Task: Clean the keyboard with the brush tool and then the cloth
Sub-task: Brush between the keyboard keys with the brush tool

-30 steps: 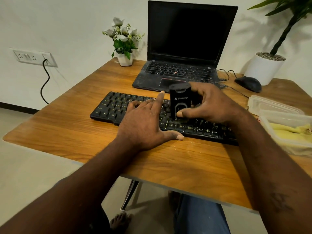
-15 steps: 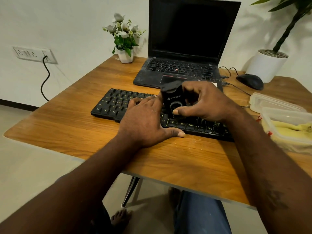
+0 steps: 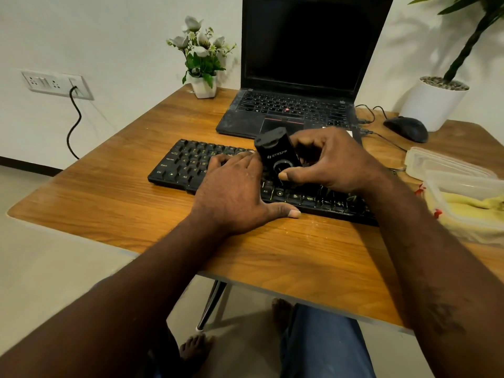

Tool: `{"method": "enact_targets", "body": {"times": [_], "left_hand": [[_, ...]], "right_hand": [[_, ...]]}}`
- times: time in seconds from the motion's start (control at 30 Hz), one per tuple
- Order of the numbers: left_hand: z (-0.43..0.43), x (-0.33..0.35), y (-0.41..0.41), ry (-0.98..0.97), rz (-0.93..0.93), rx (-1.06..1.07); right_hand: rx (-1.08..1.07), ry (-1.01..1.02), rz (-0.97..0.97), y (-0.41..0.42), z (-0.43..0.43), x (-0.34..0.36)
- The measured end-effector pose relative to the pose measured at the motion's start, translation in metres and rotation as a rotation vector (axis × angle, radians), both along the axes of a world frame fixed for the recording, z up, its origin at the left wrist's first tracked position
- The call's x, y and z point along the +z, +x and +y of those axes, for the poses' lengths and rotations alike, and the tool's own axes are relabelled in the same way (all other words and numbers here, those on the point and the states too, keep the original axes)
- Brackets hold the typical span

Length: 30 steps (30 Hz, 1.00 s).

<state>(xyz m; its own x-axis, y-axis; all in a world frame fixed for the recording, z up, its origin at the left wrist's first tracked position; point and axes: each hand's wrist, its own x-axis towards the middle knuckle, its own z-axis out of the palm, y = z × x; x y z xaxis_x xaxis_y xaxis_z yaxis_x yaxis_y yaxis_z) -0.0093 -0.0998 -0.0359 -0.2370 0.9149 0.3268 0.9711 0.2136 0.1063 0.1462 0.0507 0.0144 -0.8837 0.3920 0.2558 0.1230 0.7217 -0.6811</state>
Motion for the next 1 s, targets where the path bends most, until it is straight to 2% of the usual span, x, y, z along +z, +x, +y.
{"method": "enact_targets", "body": {"times": [0.1,0.33,0.47,0.6,1.0], "left_hand": [[-0.0006,0.0002,0.0008,0.010,-0.017,-0.007],[-0.0004,-0.0004,0.0004,-0.001,-0.017,0.000],[-0.0003,0.0011,0.0005,-0.004,-0.001,0.008],[-0.0011,0.0007,0.0011,0.007,-0.026,-0.006],[-0.0014,0.0012,0.0014,0.005,-0.007,-0.001]], "right_hand": [[-0.051,0.017,0.042,0.0000,0.0017,-0.0006],[-0.035,0.017,0.036,0.0008,0.0034,-0.0019],[0.044,-0.012,-0.013,0.0000,0.0023,-0.0031],[-0.003,0.001,0.033,0.0004,0.0027,-0.0027],[0.005,-0.010,-0.005,0.0017,0.0027,-0.0022]]}}
